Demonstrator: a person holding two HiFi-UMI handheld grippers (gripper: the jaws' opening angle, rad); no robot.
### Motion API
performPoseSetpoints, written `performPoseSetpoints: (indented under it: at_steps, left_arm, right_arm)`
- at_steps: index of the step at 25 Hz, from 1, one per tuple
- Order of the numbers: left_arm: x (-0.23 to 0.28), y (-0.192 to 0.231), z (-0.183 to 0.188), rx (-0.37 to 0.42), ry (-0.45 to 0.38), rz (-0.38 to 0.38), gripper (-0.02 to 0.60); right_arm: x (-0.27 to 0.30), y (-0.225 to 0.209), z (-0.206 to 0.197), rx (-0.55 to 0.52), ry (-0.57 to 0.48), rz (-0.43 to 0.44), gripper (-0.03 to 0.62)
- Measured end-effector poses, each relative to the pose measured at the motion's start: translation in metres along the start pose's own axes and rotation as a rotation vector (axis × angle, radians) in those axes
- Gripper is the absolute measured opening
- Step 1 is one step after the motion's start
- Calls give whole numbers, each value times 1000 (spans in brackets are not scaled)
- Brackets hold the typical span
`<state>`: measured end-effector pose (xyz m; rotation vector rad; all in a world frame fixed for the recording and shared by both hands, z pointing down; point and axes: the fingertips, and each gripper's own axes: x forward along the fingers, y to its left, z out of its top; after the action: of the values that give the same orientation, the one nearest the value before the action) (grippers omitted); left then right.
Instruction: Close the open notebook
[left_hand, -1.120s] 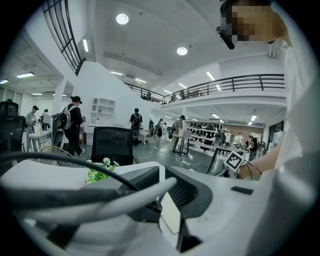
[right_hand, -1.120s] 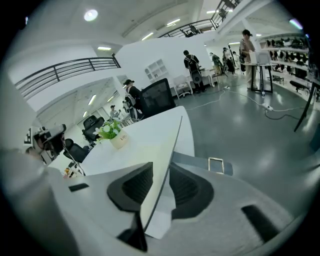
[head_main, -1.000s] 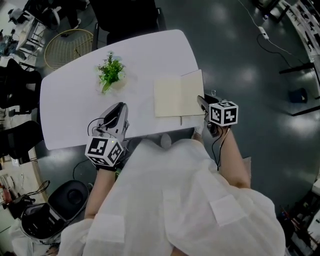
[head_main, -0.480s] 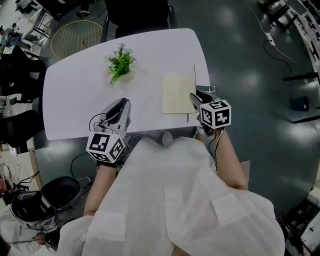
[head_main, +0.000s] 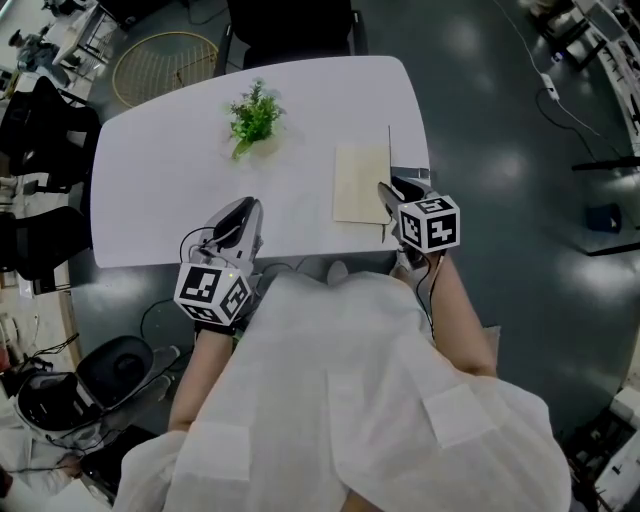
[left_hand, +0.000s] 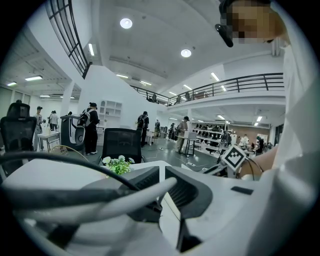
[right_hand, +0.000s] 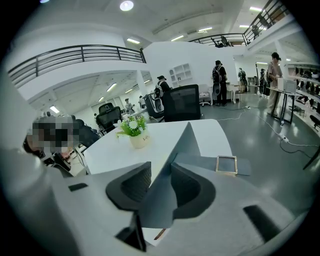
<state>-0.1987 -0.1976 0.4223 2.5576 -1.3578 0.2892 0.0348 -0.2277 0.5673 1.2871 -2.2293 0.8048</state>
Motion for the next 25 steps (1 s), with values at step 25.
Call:
performPoseSetpoints:
  at_steps: [25]
  left_arm:
    - [-26, 31, -14, -24, 7, 70, 34]
  right_arm:
    - [61, 45, -17, -184, 134, 32, 152]
